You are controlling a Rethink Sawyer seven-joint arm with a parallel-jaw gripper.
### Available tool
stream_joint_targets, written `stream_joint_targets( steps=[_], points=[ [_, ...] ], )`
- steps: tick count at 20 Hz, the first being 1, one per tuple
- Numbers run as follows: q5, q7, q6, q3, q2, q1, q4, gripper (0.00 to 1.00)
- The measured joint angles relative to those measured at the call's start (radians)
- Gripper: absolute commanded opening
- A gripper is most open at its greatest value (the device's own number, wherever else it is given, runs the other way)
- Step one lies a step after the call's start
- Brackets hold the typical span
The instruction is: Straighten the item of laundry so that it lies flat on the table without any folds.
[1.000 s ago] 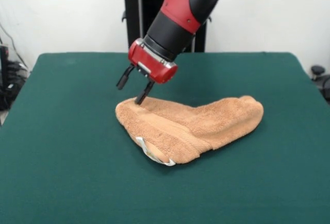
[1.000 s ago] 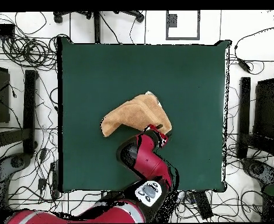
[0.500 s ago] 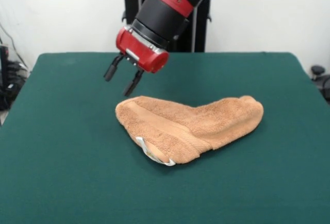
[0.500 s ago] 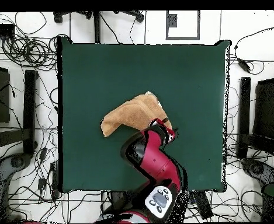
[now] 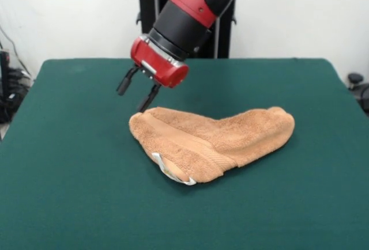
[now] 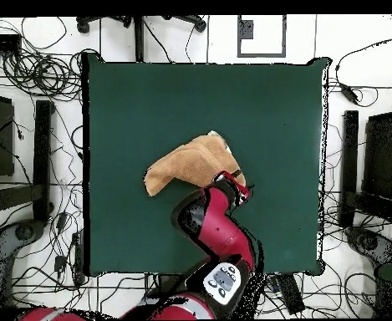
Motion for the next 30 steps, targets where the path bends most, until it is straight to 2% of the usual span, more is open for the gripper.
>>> stream_joint_targets(
  steps=[5,14,21,30],
  points=[
    [0.030,0.000,-0.001,0.000,0.040,0.028,-0.001,1.00],
    [0.139,0.000,-0.001,0.001,0.119,0.093,-0.004,1.00],
    [0.139,0.000,-0.021,0.001,0.151,0.085,-0.004,1.00],
    [0.123,0.000,-0.108,0.017,0.167,0.024,-0.005,1.00]
  ],
)
